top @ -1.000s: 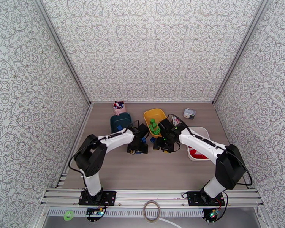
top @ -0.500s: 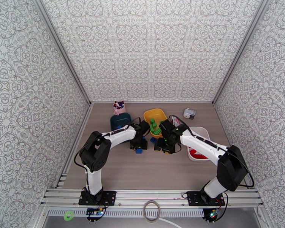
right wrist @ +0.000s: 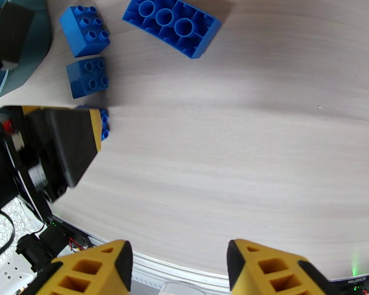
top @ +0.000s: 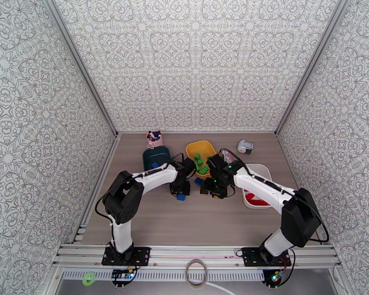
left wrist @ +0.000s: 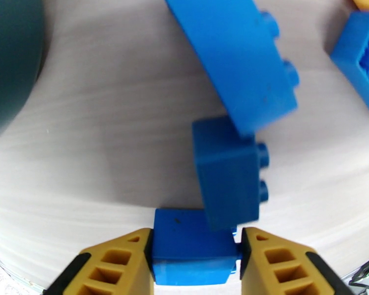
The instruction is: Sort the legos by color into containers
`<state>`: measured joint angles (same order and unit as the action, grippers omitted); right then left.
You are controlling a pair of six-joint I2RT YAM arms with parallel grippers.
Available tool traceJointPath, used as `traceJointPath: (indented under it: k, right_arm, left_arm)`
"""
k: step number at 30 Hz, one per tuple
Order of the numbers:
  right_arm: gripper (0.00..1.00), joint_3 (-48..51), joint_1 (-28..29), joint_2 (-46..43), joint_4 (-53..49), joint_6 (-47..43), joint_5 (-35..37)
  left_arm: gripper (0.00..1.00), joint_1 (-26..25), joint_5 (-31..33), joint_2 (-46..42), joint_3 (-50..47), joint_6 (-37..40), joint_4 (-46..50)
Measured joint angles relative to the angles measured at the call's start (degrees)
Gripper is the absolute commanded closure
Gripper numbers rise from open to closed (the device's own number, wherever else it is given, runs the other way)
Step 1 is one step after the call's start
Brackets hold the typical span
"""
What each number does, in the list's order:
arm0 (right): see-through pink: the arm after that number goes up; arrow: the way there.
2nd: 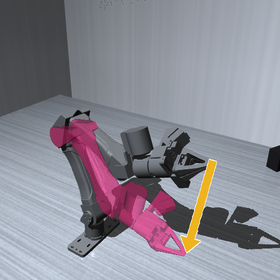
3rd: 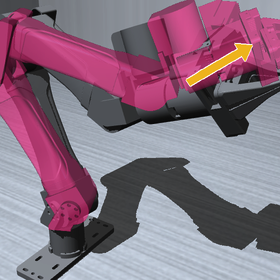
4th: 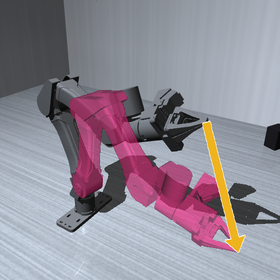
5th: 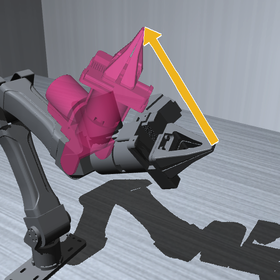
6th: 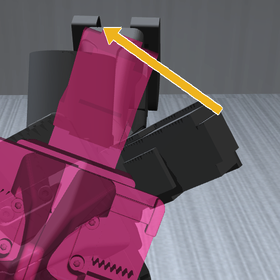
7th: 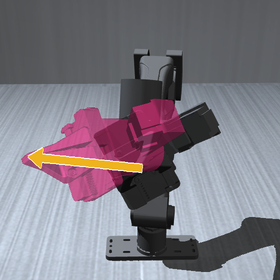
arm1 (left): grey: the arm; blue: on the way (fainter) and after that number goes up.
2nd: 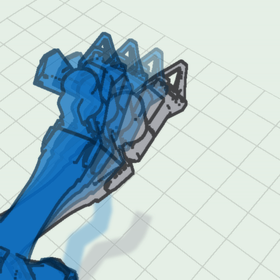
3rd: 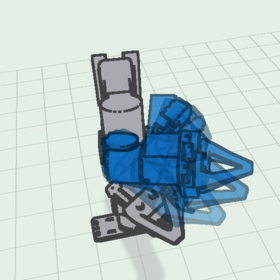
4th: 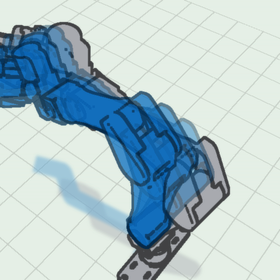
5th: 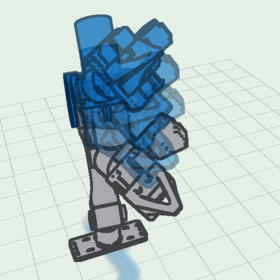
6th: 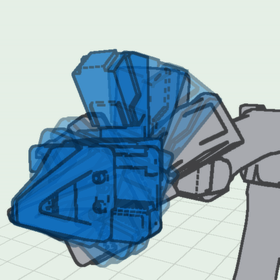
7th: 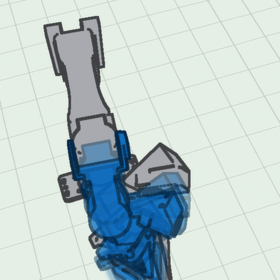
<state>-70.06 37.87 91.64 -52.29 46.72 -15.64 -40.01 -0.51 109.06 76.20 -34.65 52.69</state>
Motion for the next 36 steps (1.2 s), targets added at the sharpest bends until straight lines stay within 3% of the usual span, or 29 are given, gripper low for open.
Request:
traceJointPath:
  k: [9, 14, 24, 30, 36]
  right_arm:
    - [0.44, 0.5, 0.0, -1.3, 0.9, 0.0, 0.0]
    - [0.45, 0.5, 0.0, -2.0, 0.9, 0.0, 0.0]
    - [0.44, 0.5, 0.0, -2.1, 0.9, 0.0, 0.0]
    - [0.44, 0.5, 0.0, -3.3, 0.8, 0.3, 0.5]
    - [0.42, 0.5, 0.0, -5.8, 0.0, 0.7, 1.7]
  left_arm:
    - [0.60, -2.5, 0.2, -8.2, -1.9, -2.5, 1.8]
    - [0.60, -0.8, 0.4, -13.0, -1.9, -2.8, 3.1]
    - [0.61, 15.6, 1.6, -14.5, 4.1, 3.5, 5.7]
    - [0.60, 23.0, 1.9, -10.0, 10.4, 9.3, 6.3]
    - [0.43, 25.9, 2.1, -4.0, 13.8, 13.5, 6.9]
